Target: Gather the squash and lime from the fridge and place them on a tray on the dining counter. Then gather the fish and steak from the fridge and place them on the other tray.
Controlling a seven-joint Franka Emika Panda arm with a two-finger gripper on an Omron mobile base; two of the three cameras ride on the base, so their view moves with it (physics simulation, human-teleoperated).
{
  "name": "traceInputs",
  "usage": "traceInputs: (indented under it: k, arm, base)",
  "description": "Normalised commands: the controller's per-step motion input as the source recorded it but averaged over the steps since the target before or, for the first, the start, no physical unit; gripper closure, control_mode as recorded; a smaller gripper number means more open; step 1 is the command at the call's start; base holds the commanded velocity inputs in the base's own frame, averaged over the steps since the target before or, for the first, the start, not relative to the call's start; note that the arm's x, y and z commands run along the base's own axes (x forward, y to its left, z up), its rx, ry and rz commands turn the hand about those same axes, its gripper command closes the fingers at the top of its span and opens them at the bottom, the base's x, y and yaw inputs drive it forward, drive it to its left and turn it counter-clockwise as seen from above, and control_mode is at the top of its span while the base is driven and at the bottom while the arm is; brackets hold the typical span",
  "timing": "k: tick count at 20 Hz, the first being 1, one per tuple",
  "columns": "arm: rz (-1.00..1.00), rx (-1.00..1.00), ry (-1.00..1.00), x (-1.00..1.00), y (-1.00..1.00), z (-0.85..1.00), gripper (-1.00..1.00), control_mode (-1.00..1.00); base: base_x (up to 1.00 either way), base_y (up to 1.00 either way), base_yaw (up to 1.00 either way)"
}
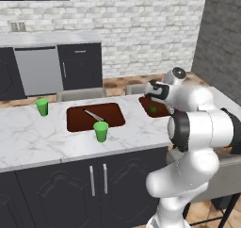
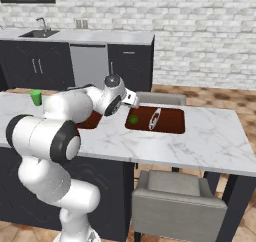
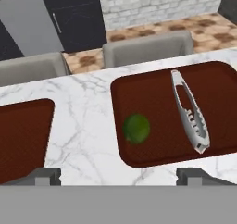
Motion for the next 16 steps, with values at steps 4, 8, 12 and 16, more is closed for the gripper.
traceInputs:
  k: [4,8,12,16]
  arm:
    - [0.0,0.0,-0.11,-0.79,0.4,0.66,-1.0,-1.0]
    - [0.0,0.0,-0.11,-0.78,0.36,0.74,-1.0,-1.0]
    - [-0.01,-0.01,-0.16,-0.85,0.19,0.83,-1.0,-1.0]
    - [-0.02,-0.02,-0.21,-0.95,0.1,0.72,-1.0,-1.0]
  base:
    - [0.0,0.0,0.0]
    - [0.0,0.0,0.0]
    - [0.0,0.0,0.0]
    - [0.0,0.0,0.0]
